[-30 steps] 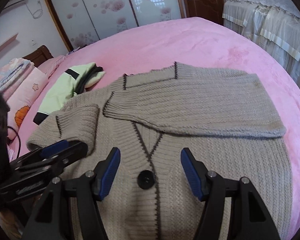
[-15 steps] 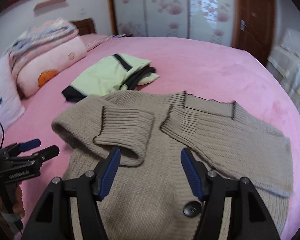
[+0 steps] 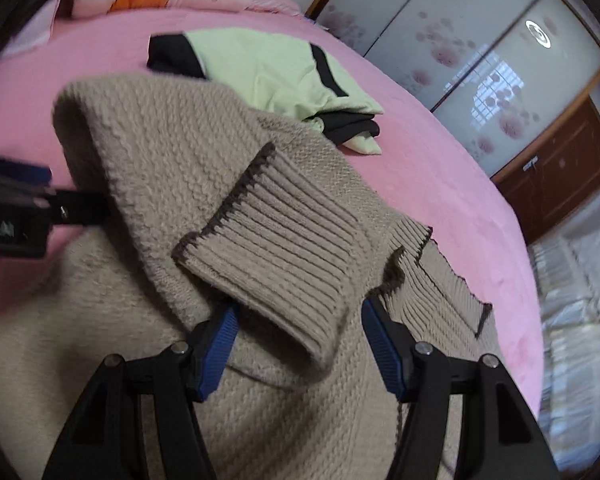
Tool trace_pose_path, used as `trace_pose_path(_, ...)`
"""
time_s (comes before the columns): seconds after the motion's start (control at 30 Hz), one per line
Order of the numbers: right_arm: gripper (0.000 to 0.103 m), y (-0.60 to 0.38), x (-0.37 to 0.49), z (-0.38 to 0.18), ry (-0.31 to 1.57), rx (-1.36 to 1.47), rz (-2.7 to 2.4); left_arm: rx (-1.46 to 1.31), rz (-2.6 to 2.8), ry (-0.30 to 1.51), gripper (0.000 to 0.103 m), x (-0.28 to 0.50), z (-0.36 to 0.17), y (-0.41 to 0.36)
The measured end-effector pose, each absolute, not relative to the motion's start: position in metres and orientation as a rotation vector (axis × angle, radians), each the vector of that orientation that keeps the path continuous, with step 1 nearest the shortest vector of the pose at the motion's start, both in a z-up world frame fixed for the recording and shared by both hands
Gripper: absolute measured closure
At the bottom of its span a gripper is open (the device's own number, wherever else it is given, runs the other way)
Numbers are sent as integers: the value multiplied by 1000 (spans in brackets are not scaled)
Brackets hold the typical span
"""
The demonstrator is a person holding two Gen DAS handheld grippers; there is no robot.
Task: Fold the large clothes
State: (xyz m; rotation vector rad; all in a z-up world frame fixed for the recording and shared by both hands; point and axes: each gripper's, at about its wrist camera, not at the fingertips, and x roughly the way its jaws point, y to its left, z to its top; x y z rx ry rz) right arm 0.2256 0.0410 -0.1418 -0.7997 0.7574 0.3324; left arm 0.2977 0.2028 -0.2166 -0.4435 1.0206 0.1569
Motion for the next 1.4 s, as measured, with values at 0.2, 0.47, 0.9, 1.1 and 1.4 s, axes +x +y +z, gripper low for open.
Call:
trace_pose_path(0.2, 96, 20, 250, -102, 756, -622, 276, -416, 146, 1012, 18, 309, -213, 188)
trace_pose_path(0.47, 96, -108, 267, 17, 563, -172, 139, -323, 138, 1001, 23, 323, -208, 159)
trace_pose_path(0.9, 93, -270, 291, -120, 990, 338, 23, -195, 108, 1013, 26, 333, -210, 125)
trace_pose_path(1.1, 82, -299, 256, -144, 1063, 610, 79, -165, 76, 1053, 26, 324, -207, 124)
trace_pose_path(1.4, 64, -319, 250, -81, 989, 318, 33, -185, -198, 1097, 26, 305, -161, 131)
